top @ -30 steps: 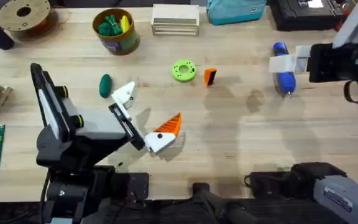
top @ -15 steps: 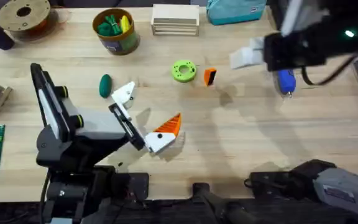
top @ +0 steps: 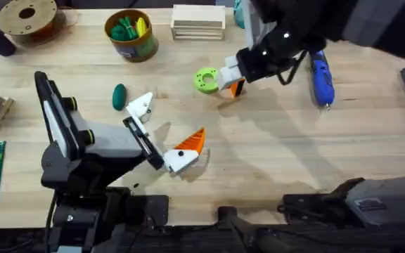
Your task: Pick up the gripper from the table and insert it into the empty holder that is missing its gripper. Then pick up a screw, insert it into the mounting hole, and use the screwdriver to tighten it. Finally, clean up the table by picking up the vegetable and placing it into the bucket.
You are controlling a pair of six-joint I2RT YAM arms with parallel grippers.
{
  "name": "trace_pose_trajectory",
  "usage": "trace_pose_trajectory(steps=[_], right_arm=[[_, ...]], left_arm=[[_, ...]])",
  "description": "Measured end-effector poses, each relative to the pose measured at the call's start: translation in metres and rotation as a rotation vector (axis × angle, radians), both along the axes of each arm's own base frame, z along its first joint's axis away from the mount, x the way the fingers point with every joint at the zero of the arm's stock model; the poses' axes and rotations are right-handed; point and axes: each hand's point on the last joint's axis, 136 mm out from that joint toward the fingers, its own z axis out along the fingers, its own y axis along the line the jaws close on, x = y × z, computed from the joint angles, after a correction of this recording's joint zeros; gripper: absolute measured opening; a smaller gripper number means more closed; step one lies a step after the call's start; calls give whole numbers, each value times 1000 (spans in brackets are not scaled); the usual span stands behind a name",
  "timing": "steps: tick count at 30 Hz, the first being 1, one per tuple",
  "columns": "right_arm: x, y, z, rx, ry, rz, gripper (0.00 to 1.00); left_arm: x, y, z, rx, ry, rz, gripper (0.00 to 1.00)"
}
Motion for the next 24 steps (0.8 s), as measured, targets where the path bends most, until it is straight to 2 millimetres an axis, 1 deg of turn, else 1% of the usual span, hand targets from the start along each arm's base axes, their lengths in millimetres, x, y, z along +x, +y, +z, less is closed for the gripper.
trace_pose_trajectory(steps=[7, 12, 14, 24], right_arm=[[14, 11, -24, 1, 20, 5, 980], [18, 13, -40, -19, 39, 29, 980], [18, 14, -43, -22, 42, 33, 980], [19, 15, -43, -19, 39, 49, 975]], left_arm=[[0, 0, 0, 0, 0, 0, 986], [0, 0, 0, 0, 0, 0, 986], [0, 0, 0, 0, 0, 0, 986], [0, 0, 0, 0, 0, 0, 986]])
